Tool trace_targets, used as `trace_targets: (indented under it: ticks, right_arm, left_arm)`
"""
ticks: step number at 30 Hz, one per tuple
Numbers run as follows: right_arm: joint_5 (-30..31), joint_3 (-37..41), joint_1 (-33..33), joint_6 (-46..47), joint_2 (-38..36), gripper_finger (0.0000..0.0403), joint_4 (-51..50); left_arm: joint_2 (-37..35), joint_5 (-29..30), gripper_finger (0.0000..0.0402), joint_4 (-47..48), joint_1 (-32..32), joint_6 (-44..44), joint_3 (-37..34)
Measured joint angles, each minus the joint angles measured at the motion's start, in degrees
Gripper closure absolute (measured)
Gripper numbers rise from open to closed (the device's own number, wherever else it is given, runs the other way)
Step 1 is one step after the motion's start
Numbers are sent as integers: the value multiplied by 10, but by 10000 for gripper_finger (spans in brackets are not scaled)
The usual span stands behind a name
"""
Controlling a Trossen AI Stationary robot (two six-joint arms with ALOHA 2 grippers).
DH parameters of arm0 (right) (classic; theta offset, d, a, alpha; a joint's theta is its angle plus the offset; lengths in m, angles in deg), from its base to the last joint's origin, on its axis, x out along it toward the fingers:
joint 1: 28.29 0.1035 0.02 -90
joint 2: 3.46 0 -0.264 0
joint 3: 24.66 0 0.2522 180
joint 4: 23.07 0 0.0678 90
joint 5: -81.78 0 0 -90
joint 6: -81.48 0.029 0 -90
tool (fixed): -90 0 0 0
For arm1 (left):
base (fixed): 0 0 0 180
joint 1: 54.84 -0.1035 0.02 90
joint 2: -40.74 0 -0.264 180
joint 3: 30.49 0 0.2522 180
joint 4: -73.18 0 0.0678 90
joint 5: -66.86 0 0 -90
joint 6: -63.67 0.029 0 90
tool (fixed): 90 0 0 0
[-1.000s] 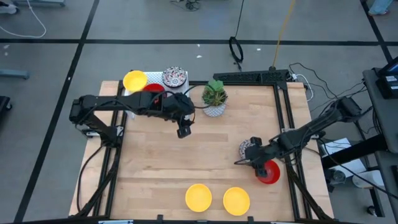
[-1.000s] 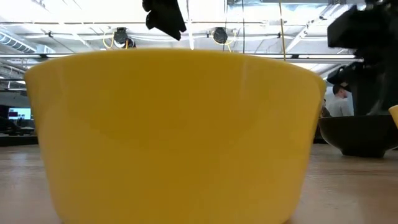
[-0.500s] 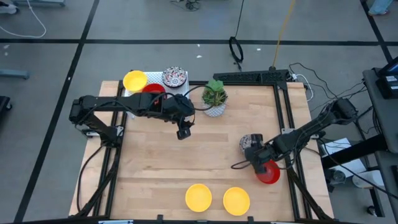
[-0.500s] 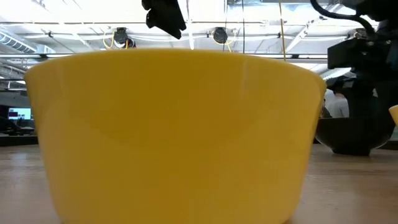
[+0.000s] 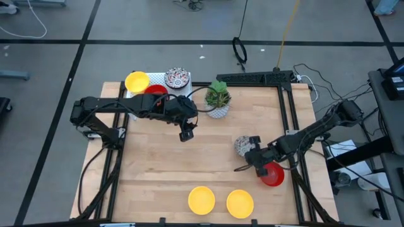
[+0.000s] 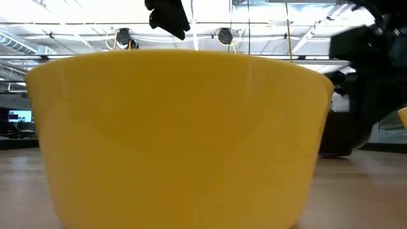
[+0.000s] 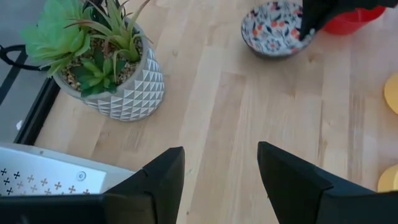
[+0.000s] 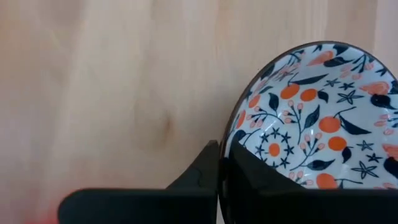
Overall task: Pick & Place Mini bowls
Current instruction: Stack the patterned bowl on top of the other patterned bowl on the shelf
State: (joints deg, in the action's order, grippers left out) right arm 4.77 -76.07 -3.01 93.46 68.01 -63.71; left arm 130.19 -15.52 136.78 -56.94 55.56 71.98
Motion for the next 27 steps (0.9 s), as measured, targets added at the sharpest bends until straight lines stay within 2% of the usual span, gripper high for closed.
trace_targets:
  ticks: [6, 12, 21, 27]
  right_arm:
    - [-15, -14, -63, -52, 20, 399, 86]
    - [-28, -91, -123, -138, 108, 400, 99]
    - [-47, -215, -162, -247, 247, 400, 122]
    - [-71, -248, -178, -263, 289, 400, 126]
  left_arm:
    - [0, -1, 195, 1, 0, -32, 0]
    - [0, -2, 195, 12, 3, -45, 0]
    - [0, -2, 195, 74, 16, -66, 0]
    - [0, -1, 195, 109, 16, -91, 0]
